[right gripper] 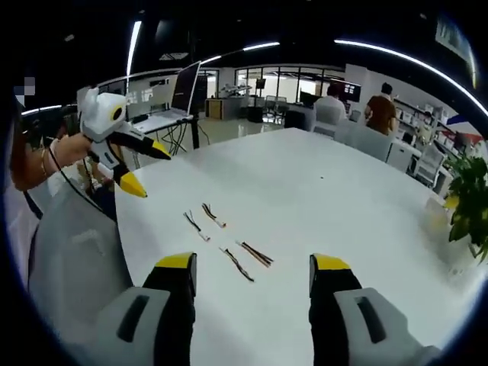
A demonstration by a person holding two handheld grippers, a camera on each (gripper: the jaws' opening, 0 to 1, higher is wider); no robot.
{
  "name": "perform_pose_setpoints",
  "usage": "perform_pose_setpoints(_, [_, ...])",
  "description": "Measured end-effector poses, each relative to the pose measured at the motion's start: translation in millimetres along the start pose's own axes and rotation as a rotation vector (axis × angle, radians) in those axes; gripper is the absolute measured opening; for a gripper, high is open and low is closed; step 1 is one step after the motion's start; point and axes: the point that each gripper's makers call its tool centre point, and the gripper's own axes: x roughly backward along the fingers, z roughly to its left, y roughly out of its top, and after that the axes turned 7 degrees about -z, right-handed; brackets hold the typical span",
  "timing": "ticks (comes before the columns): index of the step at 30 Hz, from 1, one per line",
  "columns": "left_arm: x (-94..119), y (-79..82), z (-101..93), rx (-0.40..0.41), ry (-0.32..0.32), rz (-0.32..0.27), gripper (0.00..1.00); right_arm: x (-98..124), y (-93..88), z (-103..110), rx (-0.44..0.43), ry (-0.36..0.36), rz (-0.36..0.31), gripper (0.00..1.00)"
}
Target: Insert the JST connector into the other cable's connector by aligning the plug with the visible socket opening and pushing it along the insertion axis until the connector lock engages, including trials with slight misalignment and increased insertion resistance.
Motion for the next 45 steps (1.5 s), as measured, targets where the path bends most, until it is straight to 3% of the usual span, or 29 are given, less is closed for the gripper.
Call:
perform_pose_setpoints(6, [-14,8.1,0.7,0.000,-0.037,-0.037,0.58,-19,5.3,5,0.017,0.072,-0.024,0.57])
perform_pose_setpoints(14, [-38,3.9,0.2,-0.060,-0.101,-0.037,0.59,-37,7.8,9,0.048,0.157,-0.043,0.55])
perform_pose_setpoints(15, [-40,5.8,-0.8,-0.065,-0.115,-0.056,0.58,-39,7.7,9,0.042,0.167,-0.046,0.55])
perform_pose_setpoints(16, [-43,11.0,-3.4,-0.085,-0.138,-0.096,0.52,-42,7.6,9,0.033,0.172,-0.050,0.54])
perform_pose_setpoints(17, [-43,22.2,-10.0,-0.158,-0.187,-0.181,0.43,-44,7.8,8,0.028,0.174,-0.055,0.54])
perform_pose_setpoints(18, [-43,26.0,-13.7,-0.172,-0.205,-0.209,0.37,-45,7.9,8,0.024,0.177,-0.059,0.54])
perform_pose_setpoints(21, [-49,16.6,-15.4,-0.068,-0.226,-0.147,0.44,-52,5.8,6,0.019,0.185,-0.060,0.53])
perform_pose_setpoints(24, [-56,12.8,-13.1,-0.110,-0.232,-0.144,0.44,-58,2.2,4,0.014,0.187,-0.055,0.53])
perform_pose_setpoints(27, [-62,10.2,-9.8,-0.101,-0.242,-0.142,0.44,-62,-0.1,3,0.010,0.194,-0.055,0.51])
perform_pose_setpoints(34, [-74,2.1,-1.7,0.005,-0.275,-0.126,0.36,-79,-4.8,3,0.016,0.228,-0.057,0.47])
perform_pose_setpoints(45, [-92,-16.0,3.5,-0.002,-0.301,-0.116,0.23,-102,-13.0,8,0.081,0.301,-0.072,0.35])
